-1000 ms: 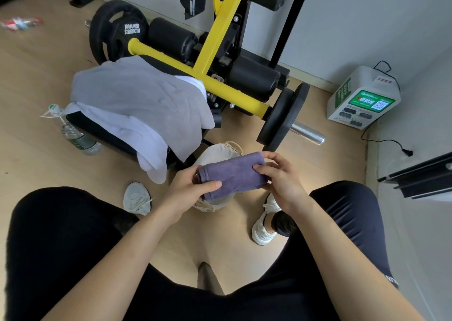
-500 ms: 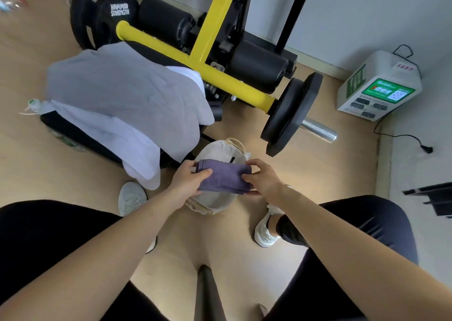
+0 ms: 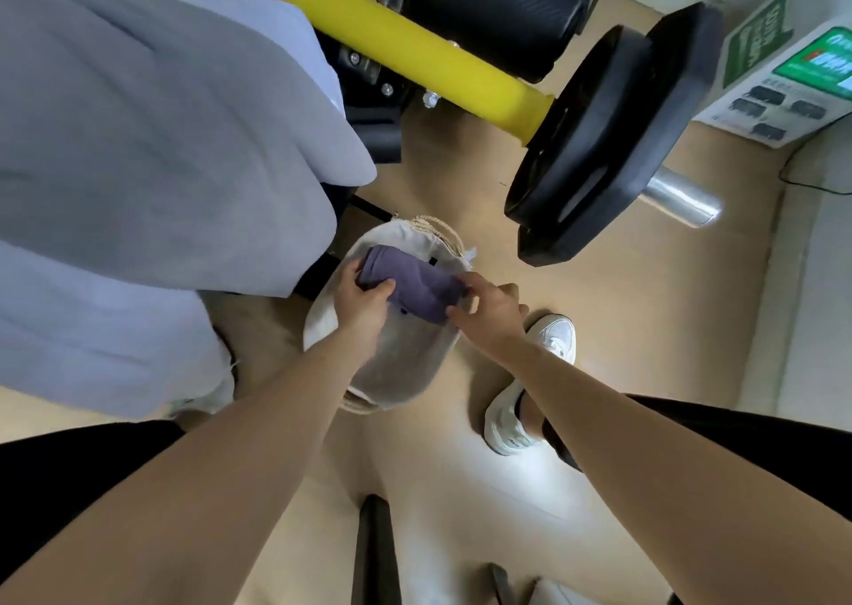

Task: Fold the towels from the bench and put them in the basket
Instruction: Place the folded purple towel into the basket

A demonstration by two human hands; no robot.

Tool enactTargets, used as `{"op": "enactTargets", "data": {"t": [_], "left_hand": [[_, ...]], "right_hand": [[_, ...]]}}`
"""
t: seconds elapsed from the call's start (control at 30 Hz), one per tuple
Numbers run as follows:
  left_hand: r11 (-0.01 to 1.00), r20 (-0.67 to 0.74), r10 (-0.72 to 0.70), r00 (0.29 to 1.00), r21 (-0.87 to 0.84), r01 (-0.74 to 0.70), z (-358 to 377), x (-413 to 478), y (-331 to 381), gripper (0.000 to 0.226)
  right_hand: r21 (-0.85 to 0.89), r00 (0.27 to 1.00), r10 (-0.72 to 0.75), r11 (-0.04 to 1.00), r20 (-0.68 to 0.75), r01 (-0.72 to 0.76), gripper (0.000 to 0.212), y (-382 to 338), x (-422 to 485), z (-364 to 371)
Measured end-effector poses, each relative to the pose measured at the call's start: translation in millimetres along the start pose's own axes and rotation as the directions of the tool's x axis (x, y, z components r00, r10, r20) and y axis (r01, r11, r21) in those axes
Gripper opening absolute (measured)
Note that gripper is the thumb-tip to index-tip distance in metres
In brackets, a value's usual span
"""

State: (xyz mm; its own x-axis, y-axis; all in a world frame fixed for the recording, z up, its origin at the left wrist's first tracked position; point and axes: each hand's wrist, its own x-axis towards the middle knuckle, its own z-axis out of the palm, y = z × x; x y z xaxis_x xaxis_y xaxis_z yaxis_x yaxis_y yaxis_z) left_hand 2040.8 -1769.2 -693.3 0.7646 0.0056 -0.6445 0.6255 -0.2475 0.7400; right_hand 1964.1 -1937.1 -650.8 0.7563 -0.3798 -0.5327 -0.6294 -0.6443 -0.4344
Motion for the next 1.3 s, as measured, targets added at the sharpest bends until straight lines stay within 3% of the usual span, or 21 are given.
{"op": "enactTargets", "data": {"t": [0.07,0.17,0.27,0.5,0.6,0.7,0.87,1.03,1.13,1.3], "left_hand": [[1.000,-0.047,0.009,0.999,-0.005,-0.009,8.8,15.6,-8.6,0.055],[0.999,-0.052,-0.027,0.998,-0.032,0.025,19.9,35.3,-18.7,0.053],[0.999,-0.038,-0.043,0.998,0.028,0.045,25.2,55.8,-37.4,0.056],[0.994,-0.029,0.016,0.999,0.104,-0.013,30.8,50.3,-29.1,0.061],[0.991,-0.162,0.070,0.984,0.125,-0.050,38.3,30.5,-34.8,0.072],[0.997,-0.303,0.028,0.953,0.074,-0.006,51.6,-1.5,-41.8,0.084],[0.997,-0.044,0.055,0.998,0.060,-0.052,77.8,-5.6,-48.8,0.092],[0.979,-0.068,0.098,0.993,0.183,-0.084,80.6,22.2,-53.1,0.087],[0.973,0.031,0.185,0.982,0.132,-0.188,73.7,31.3,-56.6,0.086],[0.963,0.179,0.147,0.973,0.197,-0.182,58.2,37.4,-60.3,0.093]], "right_hand": [[-0.056,0.999,-0.037,0.998,0.028,0.038,0.050,10.1,7.6,11.8],[0.065,0.986,-0.139,0.987,-0.089,0.145,0.052,21.7,11.1,28.7],[0.150,0.981,-0.058,0.985,-0.184,0.086,0.057,24.3,11.6,33.0],[0.172,0.994,-0.033,0.984,-0.103,0.050,0.062,31.2,15.7,38.4],[0.168,0.993,-0.051,0.984,-0.103,0.068,0.064,32.1,14.7,40.0],[0.174,0.993,-0.064,0.981,-0.102,0.081,0.064,34.5,15.1,41.1],[0.141,0.986,-0.133,0.979,-0.104,0.147,0.062,39.7,14.4,42.5],[0.110,0.982,-0.171,0.978,-0.082,0.180,0.069,38.8,17.3,41.2],[0.101,0.978,-0.188,0.975,-0.091,0.197,0.072,39.3,17.8,42.1],[0.097,0.983,-0.180,0.978,-0.039,0.183,0.076,40.8,20.3,40.1]]}}
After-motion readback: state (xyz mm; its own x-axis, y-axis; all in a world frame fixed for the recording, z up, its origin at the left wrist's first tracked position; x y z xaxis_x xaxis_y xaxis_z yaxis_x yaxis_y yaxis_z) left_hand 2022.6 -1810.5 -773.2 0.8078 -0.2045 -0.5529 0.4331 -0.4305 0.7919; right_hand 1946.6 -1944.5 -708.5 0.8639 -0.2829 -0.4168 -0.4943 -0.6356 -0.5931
